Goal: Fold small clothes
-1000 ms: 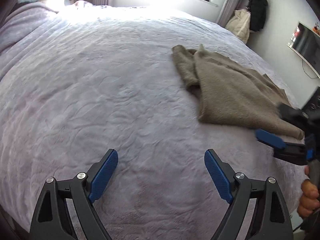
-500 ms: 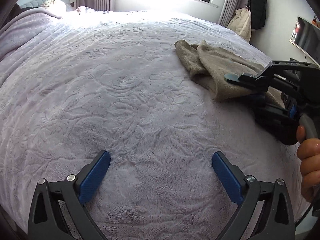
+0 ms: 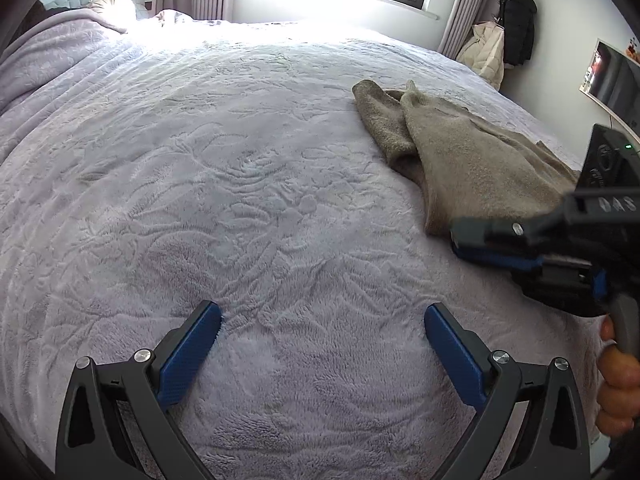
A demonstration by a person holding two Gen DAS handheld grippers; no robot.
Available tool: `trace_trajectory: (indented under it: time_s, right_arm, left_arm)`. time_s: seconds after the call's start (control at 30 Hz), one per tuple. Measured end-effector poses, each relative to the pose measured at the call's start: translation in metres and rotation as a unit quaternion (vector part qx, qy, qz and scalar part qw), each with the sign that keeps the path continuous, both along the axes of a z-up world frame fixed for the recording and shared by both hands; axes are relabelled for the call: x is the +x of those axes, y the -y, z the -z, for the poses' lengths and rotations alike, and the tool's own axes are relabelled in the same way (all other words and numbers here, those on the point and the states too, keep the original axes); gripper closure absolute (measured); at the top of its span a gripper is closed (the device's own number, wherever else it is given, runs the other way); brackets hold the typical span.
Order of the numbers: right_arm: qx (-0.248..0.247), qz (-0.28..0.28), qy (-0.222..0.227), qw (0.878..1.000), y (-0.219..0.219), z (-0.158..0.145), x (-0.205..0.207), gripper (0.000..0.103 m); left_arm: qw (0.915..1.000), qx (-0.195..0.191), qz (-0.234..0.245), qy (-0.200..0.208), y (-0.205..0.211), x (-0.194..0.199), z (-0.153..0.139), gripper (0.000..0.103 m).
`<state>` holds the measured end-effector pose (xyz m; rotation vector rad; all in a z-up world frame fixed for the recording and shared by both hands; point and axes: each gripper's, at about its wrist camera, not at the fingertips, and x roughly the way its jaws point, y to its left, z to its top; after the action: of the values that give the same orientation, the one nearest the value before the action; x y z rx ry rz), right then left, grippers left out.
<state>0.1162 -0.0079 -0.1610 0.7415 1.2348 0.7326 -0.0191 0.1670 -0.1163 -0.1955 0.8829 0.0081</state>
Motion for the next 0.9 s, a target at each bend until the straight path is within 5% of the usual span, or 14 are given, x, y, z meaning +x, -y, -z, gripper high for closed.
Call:
trace_trajectory:
  time_s: [0.17,0.43,0.5,0.57,0.6,0.9]
  right_arm:
    - [-0.052,-0.047,0.052,0.996,-0.001,-0.02,-0.029,0.09]
    - [-0.086,-0.029,0.082,0.993,0.047,-0.038,-0.061,0.09]
    - [-0.087,-0.019,0.081,0.993,0.06,-0.038,-0.067,0.081]
    - [-0.085,-0.005,0.079,0.993,0.074,-0.036,-0.073,0.05]
    - [-0.077,0.001,0.079,0.994,0.08,-0.035,-0.076,0.047]
    - [-0.056,0.025,0.09,0.994,0.097,-0.03,-0.101,0.046]
  left_arm:
    - [1.0,0.004,-0.002,-0.001,0.002,-0.001,0.0,0.001]
    - [0.9999,0.016,-0.004,-0.003,0.007,0.0,0.001,0.001]
    - [0.9998,0.019,-0.004,-0.002,0.008,0.001,0.001,0.001]
    - [0.9998,0.021,-0.004,-0.003,0.008,0.002,0.001,0.001]
    - [0.9997,0.023,-0.005,-0.003,0.008,0.002,0.001,0.001]
    - [0.9994,0.034,-0.008,-0.002,0.012,0.001,0.001,0.001]
